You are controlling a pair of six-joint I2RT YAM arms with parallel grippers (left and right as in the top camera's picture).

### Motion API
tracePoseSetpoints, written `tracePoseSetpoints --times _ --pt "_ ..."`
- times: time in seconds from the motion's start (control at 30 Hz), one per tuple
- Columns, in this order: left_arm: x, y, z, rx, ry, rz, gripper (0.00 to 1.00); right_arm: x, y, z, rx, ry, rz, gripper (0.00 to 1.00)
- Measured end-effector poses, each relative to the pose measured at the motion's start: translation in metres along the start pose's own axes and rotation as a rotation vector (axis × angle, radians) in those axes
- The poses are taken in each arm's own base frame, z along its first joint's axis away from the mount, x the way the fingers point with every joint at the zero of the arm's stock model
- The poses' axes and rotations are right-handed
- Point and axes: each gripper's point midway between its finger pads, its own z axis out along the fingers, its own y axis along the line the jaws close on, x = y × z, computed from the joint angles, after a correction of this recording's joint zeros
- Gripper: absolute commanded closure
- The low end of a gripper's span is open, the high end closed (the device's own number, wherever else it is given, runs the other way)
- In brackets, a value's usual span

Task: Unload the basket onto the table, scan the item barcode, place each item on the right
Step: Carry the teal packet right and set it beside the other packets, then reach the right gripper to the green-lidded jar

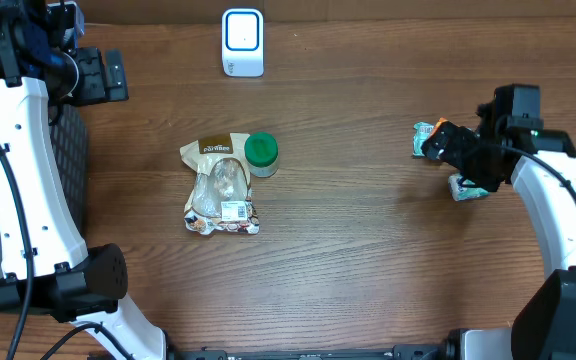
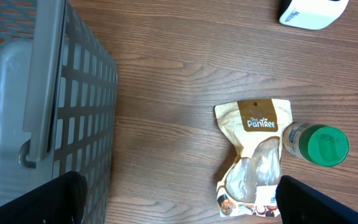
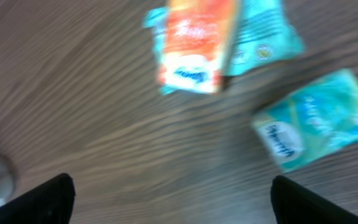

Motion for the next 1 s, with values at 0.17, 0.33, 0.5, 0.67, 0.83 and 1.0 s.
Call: tracePoseSetpoints --times 0.17,0.33,0.5,0.67,0.83,1.0 --pt "0.0 0.0 0.0 0.0 0.0 0.0 0.0 -0.015 0.072 -0.041 -0.098 -0.05 -0.17 0.05" --pt "0.0 0.0 0.0 0.0 0.0 0.0 0.01 -0.009 0.168 -0.086 -0.171 -0.148 -0.415 0.02" --pt "0.0 0.0 0.0 0.0 0.0 0.0 0.01 0.011 0.243 -0.08 -0.209 -0.168 -0.596 0.01" --pt "0.0 0.0 0.0 0.0 0.0 0.0 0.0 0.032 0.277 -0.018 -0.182 -0.104 -0.686 0.0" --pt "0.0 0.0 0.0 0.0 0.0 0.0 0.01 0.061 0.293 0.044 -0.153 -0.036 -0.782 0.0" --pt "0.0 0.0 0.0 0.0 0.0 0.0 0.0 0.093 0.304 0.073 -0.148 0.011 -0.881 0.01"
